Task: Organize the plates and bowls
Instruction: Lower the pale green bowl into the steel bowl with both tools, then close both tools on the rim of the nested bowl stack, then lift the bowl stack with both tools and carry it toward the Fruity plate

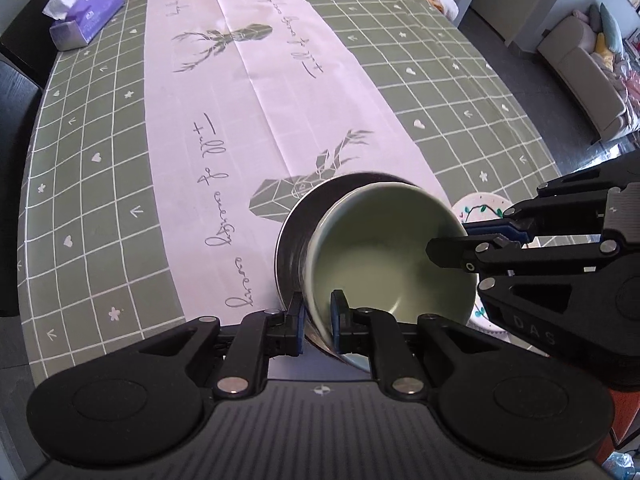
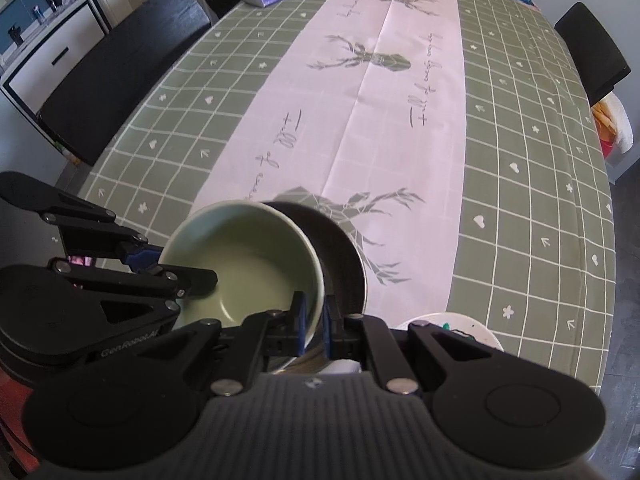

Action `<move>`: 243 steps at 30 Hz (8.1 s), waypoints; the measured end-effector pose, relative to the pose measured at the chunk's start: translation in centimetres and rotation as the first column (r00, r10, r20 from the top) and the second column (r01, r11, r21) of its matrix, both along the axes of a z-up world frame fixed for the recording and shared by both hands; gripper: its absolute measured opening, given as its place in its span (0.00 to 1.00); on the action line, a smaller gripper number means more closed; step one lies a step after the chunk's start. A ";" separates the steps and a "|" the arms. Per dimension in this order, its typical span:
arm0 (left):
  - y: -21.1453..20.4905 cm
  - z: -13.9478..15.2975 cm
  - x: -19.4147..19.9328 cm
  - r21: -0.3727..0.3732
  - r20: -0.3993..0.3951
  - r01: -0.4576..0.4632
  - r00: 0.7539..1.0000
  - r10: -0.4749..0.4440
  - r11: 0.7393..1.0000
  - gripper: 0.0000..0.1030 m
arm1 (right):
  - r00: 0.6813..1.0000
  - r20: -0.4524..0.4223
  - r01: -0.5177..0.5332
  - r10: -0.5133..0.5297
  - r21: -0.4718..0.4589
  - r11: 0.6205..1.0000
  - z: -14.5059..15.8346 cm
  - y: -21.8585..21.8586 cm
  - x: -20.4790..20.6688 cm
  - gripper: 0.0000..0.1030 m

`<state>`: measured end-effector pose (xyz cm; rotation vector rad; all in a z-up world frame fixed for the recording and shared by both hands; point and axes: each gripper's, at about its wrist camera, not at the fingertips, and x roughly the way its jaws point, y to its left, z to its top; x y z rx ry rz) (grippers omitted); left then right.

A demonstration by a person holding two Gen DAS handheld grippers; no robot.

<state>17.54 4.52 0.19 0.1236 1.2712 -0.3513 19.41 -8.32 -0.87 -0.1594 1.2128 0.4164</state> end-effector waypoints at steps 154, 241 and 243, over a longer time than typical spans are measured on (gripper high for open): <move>3.7 -6.9 4.1 -0.195 -0.275 -0.118 0.959 0.061 0.974 0.47 | 0.967 -0.234 0.129 -0.099 0.117 0.985 -6.8 -2.4 3.6 0.33; 3.3 -5.6 2.6 -0.185 -0.108 -0.184 0.980 0.167 0.965 0.41 | 0.946 -0.240 0.269 -0.220 0.196 0.943 -7.0 -4.3 3.6 0.28; 3.2 -5.5 2.5 -0.182 -0.073 -0.164 0.986 0.153 0.970 0.41 | 0.949 -0.234 0.261 -0.213 0.202 0.944 -7.1 -4.3 3.5 0.28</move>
